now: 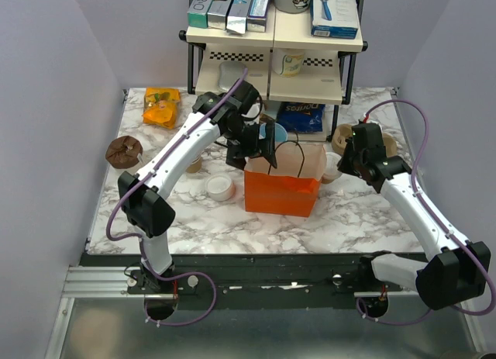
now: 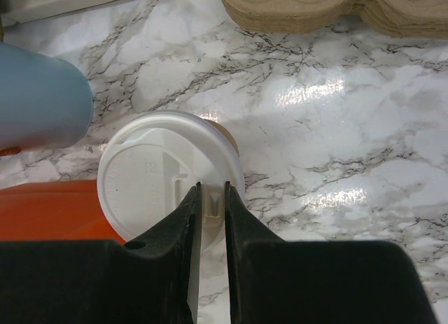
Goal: Pack the takeout coffee
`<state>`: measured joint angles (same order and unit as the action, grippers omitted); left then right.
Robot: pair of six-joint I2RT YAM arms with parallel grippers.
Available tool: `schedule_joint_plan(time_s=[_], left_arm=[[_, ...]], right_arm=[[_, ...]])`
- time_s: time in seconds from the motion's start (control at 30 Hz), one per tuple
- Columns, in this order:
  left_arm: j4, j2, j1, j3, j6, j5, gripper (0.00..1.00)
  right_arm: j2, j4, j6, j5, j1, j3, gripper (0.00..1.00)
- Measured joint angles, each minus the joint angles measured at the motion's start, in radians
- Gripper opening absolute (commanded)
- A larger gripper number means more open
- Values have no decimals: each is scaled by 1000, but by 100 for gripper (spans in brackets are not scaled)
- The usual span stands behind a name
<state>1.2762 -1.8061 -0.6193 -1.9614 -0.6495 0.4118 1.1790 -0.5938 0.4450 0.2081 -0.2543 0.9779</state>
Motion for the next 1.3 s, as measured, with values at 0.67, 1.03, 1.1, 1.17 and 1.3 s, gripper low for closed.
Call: schedule_joint_plan(time_s=[0.67,1.03,1.1,1.17,1.3], left_arm=[[48,-10,-283,-183,201,-608,99],[-40,58,-328,-94,436,-868,99],[-109,96,-329,-69,520,-842,99],[-165,141,-330,-47,601,-805,99],[-273,224,-330,-32,809,-683,99]], right_arm=[[-60,2,-29,5,0,0,1],[-123,6,-63,-14,0,-2,1],[-133,9,-66,-15,0,-2,1],[-142,10,-72,-16,0,-3,1],[-161,11,-79,-20,0,-7,1]])
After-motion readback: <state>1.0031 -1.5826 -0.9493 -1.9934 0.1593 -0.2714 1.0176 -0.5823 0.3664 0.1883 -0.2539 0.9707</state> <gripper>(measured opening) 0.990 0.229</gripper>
